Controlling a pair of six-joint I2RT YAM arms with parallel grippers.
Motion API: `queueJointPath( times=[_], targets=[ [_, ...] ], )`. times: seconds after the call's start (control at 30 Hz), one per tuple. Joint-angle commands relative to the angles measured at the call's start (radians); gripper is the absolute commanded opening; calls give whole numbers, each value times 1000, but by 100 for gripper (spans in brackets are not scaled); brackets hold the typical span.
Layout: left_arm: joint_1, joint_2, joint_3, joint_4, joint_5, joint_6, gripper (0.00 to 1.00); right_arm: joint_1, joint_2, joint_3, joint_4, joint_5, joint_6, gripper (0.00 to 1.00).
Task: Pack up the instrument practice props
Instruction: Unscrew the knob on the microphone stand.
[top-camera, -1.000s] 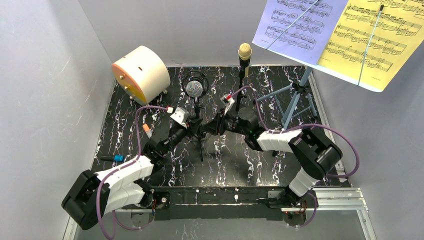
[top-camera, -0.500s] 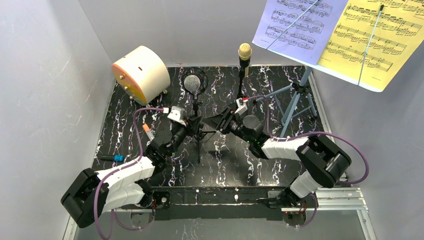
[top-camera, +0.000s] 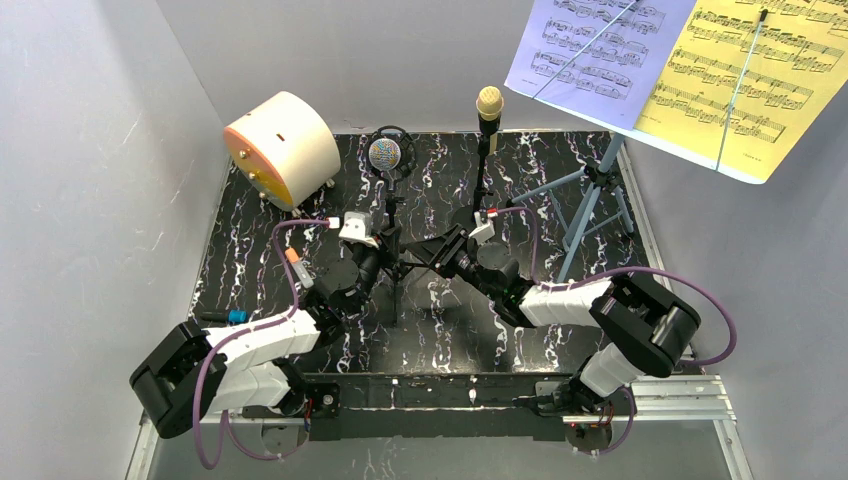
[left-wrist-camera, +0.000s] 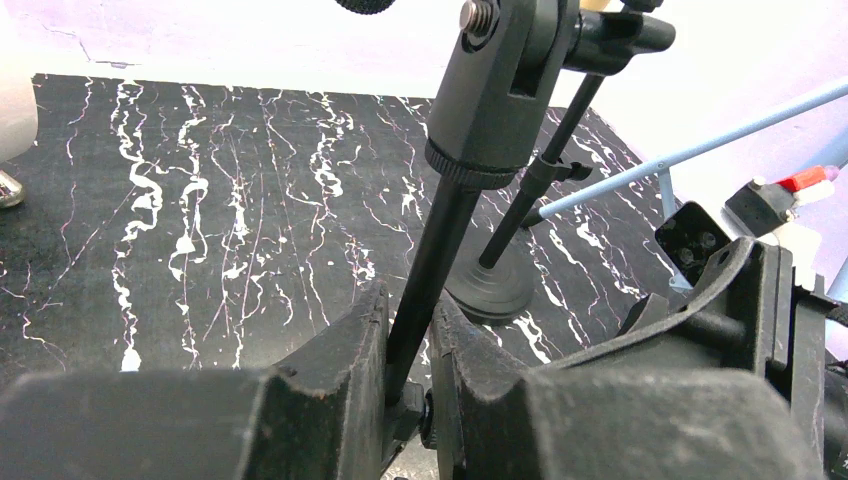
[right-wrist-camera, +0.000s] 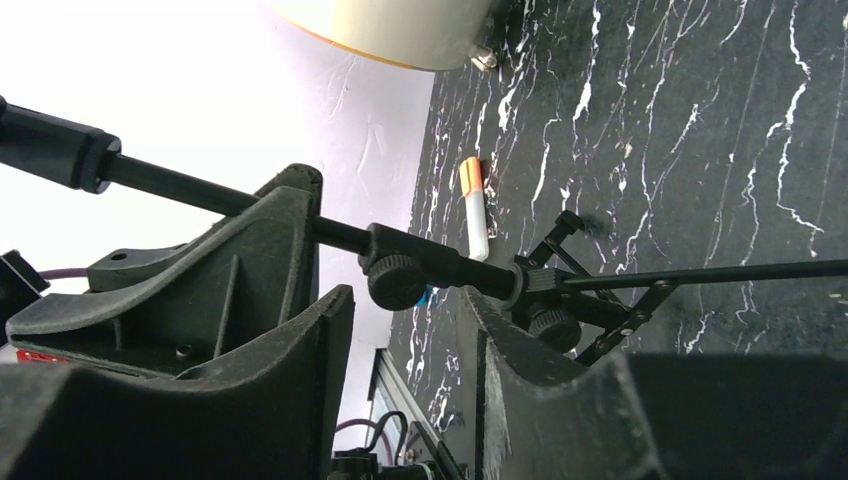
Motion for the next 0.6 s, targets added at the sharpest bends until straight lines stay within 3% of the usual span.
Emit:
queueJointPath(
  times=[0.0, 0.3, 0.57],
  targets=[
    [-30, 41, -62, -114, -37, -54, 0, 3, 1, -19, 85, -11, -29, 49],
    [-61, 45, -111, -73, -34, -57, 0, 3, 62, -2, 178, -103, -43, 55],
    [-64, 29, -140, -55, 11, -56, 0, -15, 154, -2, 292, -165, -9, 46]
  ],
)
